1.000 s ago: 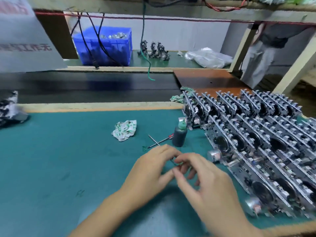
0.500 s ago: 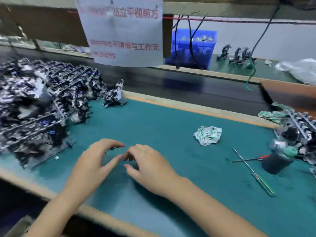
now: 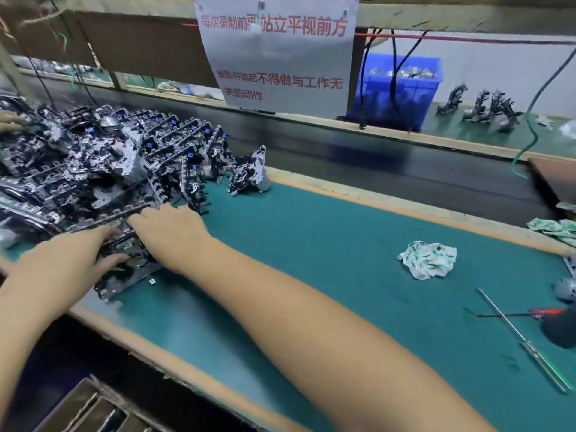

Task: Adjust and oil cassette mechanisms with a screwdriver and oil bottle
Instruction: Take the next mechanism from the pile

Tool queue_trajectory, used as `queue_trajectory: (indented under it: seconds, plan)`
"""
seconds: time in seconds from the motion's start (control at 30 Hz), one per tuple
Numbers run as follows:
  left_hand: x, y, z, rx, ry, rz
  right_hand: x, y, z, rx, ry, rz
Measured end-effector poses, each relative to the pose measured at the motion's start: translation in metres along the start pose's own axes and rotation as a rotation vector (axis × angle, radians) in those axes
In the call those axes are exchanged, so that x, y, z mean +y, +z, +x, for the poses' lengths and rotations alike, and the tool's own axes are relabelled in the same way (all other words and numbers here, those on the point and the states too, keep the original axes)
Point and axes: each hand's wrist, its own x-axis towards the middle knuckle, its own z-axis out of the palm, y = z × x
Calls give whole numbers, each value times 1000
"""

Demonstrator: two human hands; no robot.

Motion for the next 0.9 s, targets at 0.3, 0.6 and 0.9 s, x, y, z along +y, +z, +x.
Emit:
queue_trajectory:
  seconds: [0.3, 0.6, 0.9]
  plan:
    - [102, -69, -28, -52, 325, -85, 37, -42, -93, -35, 112, 296]
    - [298, -89, -48, 203, 975, -292, 87, -93, -292, 163, 536, 140]
    - [409, -38, -92, 309, 1364, -290, 81, -68, -423, 230, 539, -222]
